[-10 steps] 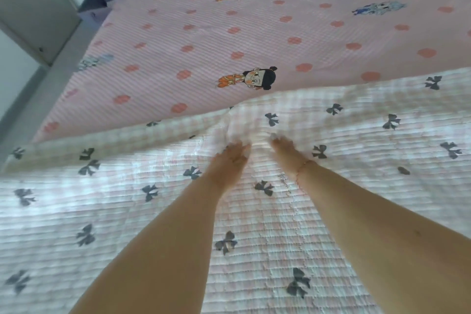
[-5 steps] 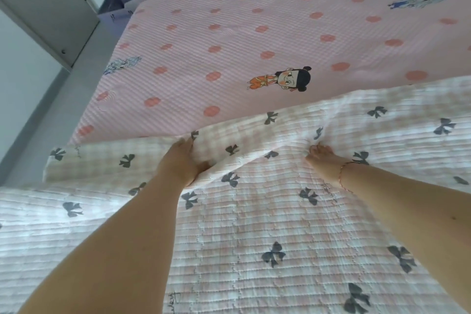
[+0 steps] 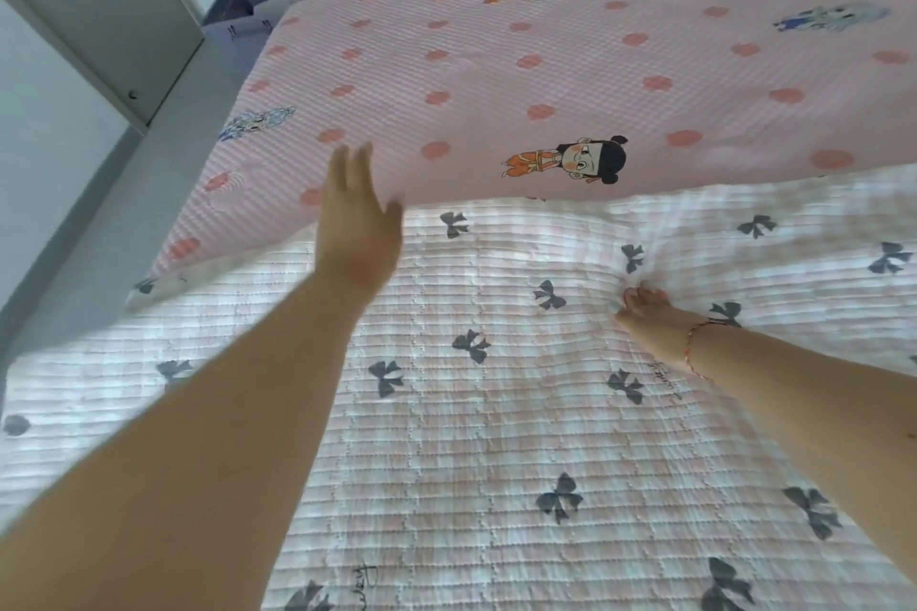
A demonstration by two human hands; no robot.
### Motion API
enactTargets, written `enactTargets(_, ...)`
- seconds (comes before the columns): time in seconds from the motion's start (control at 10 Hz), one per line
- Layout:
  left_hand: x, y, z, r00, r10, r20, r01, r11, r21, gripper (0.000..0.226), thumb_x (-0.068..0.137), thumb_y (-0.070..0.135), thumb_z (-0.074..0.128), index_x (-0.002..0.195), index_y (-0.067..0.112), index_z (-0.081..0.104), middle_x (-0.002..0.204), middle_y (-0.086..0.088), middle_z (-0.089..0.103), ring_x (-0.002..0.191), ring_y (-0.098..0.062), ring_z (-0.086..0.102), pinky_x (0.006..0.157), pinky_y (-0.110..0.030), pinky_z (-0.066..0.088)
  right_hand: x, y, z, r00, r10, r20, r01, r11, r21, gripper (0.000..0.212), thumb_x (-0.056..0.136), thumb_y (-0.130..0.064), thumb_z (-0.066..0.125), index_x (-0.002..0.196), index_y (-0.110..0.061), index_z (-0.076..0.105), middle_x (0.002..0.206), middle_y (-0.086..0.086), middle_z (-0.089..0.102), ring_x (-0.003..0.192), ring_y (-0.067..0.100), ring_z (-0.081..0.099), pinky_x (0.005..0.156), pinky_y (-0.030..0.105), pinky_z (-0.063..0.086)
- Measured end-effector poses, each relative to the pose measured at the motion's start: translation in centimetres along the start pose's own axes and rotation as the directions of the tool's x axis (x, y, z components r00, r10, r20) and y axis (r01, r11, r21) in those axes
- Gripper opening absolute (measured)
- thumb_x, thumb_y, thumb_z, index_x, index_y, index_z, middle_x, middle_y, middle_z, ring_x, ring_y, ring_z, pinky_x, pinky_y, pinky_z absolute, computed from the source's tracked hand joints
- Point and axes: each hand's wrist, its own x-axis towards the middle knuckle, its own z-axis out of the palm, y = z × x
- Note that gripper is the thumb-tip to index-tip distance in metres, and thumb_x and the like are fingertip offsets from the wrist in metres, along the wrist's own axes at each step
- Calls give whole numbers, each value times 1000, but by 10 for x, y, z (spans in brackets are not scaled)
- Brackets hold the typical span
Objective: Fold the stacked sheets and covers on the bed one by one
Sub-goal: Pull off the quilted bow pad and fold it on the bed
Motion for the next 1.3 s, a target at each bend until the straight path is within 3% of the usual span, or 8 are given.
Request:
enactTargets(0.1, -89, -20, 31, 984, 37, 172, -91, 945, 314, 65, 100, 50, 18, 155, 20, 2, 162, -7, -4, 150, -26, -6, 120, -53, 1, -3, -7, -4, 999, 33, 16, -33, 999, 23, 57, 99, -27, 5, 152, -5, 0, 158, 14, -12, 147, 28, -11, 119, 46, 0)
enactTargets(0.2, -134, -47, 56, 912, -140, 386, -59, 886, 460, 77, 86, 70, -11, 150, 28, -24, 157, -9, -28, 143, -28, -31, 117, -55, -13, -5, -14, -8, 999, 13, -39, -12, 1000, 16, 50, 105, -22, 15, 150, -2, 7, 159, 17, -3, 147, 30, -3, 119, 40, -1)
enactTargets(0.3, -127, -49, 68, 881, -235, 409, -4, 863, 505, 76, 84, 71, -15, 145, 30, -33, 153, -8, -36, 139, -28, -36, 115, -55, -16, -2, -6, -5, 999, 47, -28, -47, 999, 3, 54, 102, -24, 9, 152, -6, 1, 158, 17, -9, 147, 30, -8, 119, 46, 1)
enactTargets(0.4, -120, -43, 69, 848, -274, 453, -1, 854, 520, 72, 86, 69, -11, 143, 31, -35, 152, -6, -38, 139, -26, -37, 114, -55, -19, -1, -6, -4, 997, 15, -70, -18, 999, -37, 53, 100, -10, 16, 152, -8, 3, 157, 21, -1, 146, 36, -2, 119, 49, 6)
enactTargets(0.6, -147, -42, 60, 776, -283, 564, 66, 925, 373, 73, 91, 71, 1, 147, 34, -27, 152, -1, -39, 139, -18, -37, 116, -46, -20, -20, -19, 12, 988, 39, -152, -43, 999, -23, 71, 99, -52, 14, 151, -5, 0, 159, 13, -5, 147, 24, -4, 120, 38, 1)
enactTargets(0.7, -184, -44, 48, 759, -253, 600, 62, 945, 320, 73, 91, 71, 2, 149, 34, -23, 156, 3, -32, 141, -13, -32, 118, -44, -16, -42, -15, 43, 989, 50, -136, -55, 998, -33, 83, 90, -68, 12, 152, -14, -1, 160, 7, -5, 147, 24, -3, 119, 50, 6)
enactTargets(1.0, -326, -18, -8, 704, -244, 667, 47, 953, 300, 67, 97, 62, 5, 148, 31, -26, 155, 5, -33, 141, -16, -32, 117, -42, -18, -207, -21, 149, 999, -27, -37, 22, 992, -123, 71, 94, -64, 10, 151, -28, -11, 158, 0, -18, 146, 19, -14, 119, 48, 0)
enactTargets(1.3, -416, 4, -114, 627, -307, 716, 126, 947, 296, 66, 100, 58, 16, 155, 27, -5, 163, 4, -7, 149, -16, -12, 121, -42, -7, -327, -61, 193, 999, -35, 17, 30, 976, 215, 64, 97, -59, 20, 153, -29, 8, 160, 0, 5, 147, 21, 7, 113, 37, 23)
